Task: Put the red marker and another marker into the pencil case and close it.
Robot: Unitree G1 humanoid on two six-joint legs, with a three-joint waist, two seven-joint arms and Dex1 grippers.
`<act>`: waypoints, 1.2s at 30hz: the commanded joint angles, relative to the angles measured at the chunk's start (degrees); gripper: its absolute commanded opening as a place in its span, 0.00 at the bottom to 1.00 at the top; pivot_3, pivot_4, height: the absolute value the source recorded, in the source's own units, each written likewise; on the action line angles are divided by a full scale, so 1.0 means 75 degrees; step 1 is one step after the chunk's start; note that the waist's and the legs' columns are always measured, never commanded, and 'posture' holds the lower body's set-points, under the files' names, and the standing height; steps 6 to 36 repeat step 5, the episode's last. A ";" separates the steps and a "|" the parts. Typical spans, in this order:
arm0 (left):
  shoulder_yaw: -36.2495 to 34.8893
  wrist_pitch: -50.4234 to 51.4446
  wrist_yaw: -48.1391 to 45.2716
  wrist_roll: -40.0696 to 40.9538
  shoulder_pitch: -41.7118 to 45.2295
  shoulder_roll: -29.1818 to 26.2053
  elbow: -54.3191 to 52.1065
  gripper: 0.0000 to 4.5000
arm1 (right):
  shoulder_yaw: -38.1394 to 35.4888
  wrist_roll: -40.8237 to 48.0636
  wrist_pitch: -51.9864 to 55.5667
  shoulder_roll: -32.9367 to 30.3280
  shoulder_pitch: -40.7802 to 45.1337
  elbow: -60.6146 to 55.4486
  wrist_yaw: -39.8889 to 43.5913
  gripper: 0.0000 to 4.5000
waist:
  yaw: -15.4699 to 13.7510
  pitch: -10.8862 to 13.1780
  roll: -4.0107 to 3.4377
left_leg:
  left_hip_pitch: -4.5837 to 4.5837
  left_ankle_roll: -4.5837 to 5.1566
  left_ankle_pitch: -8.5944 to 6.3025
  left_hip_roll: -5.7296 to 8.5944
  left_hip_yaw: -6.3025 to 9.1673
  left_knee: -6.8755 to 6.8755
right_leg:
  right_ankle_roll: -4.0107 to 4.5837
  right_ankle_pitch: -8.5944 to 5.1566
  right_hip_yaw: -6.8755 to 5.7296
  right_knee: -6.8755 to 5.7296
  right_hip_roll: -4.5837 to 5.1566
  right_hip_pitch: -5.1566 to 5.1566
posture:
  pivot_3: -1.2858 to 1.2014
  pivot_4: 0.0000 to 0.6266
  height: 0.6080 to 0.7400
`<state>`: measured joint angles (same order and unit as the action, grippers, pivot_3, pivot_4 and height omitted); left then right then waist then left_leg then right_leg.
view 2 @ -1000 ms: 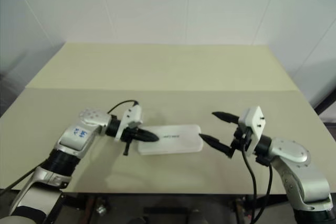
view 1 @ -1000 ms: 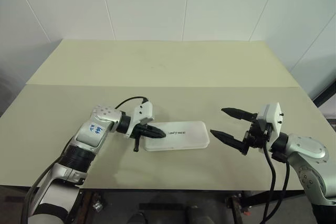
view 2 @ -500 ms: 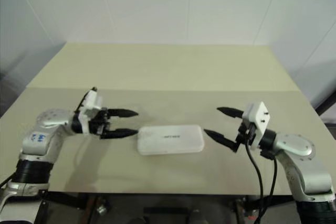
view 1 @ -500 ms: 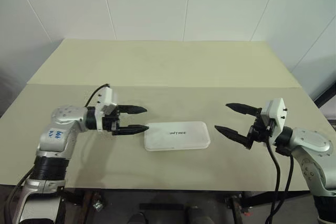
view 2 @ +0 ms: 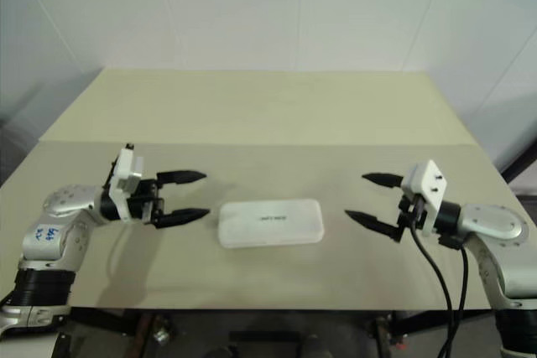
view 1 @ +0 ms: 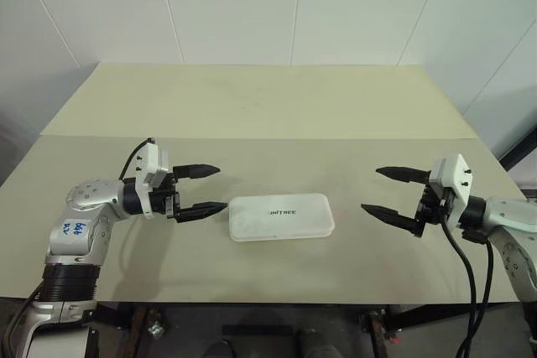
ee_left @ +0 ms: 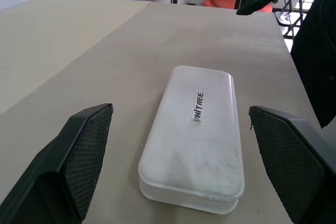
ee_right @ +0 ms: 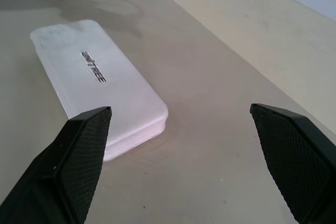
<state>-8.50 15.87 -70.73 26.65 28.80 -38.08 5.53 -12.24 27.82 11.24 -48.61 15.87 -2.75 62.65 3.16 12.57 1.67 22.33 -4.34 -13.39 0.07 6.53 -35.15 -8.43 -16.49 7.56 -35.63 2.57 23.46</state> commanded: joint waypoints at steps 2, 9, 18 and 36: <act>0.0018 -0.0241 0.0131 -0.0091 0.0262 -0.0072 0.0082 0.99 | -0.0265 -0.0114 -0.0372 -0.0030 0.0168 0.0249 0.0036 1.00 | 0.0002 0.0000 0.0000 | 0.0000 0.0000 0.0000 0.0000 0.0000 0.0000 | 0.0000 0.0000 0.0000 0.0000 0.0000 0.0000 | 0.52 0.24 1.00; 0.0105 -0.0155 0.0105 -0.0026 0.0236 -0.0104 -0.0073 0.99 | -0.0148 -0.0233 -0.0506 0.0112 0.0202 0.0304 -0.0057 1.00 | 0.0005 0.0000 0.0000 | 0.0000 0.0000 0.0000 -0.0001 0.0000 0.0001 | 0.0000 0.0000 0.0000 -0.0001 -0.0001 0.0001 | 0.52 0.24 1.00; 0.0105 -0.0155 0.0105 -0.0026 0.0236 -0.0104 -0.0073 0.99 | -0.0148 -0.0233 -0.0506 0.0112 0.0202 0.0304 -0.0057 1.00 | 0.0005 0.0000 0.0000 | 0.0000 0.0000 0.0000 -0.0001 0.0000 0.0001 | 0.0000 0.0000 0.0000 -0.0001 -0.0001 0.0001 | 0.52 0.24 1.00; 0.0105 -0.0155 0.0105 -0.0026 0.0236 -0.0104 -0.0073 0.99 | -0.0148 -0.0233 -0.0506 0.0112 0.0202 0.0304 -0.0057 1.00 | 0.0005 0.0000 0.0000 | 0.0000 0.0000 0.0000 -0.0001 0.0000 0.0001 | 0.0000 0.0000 0.0000 -0.0001 -0.0001 0.0001 | 0.52 0.24 1.00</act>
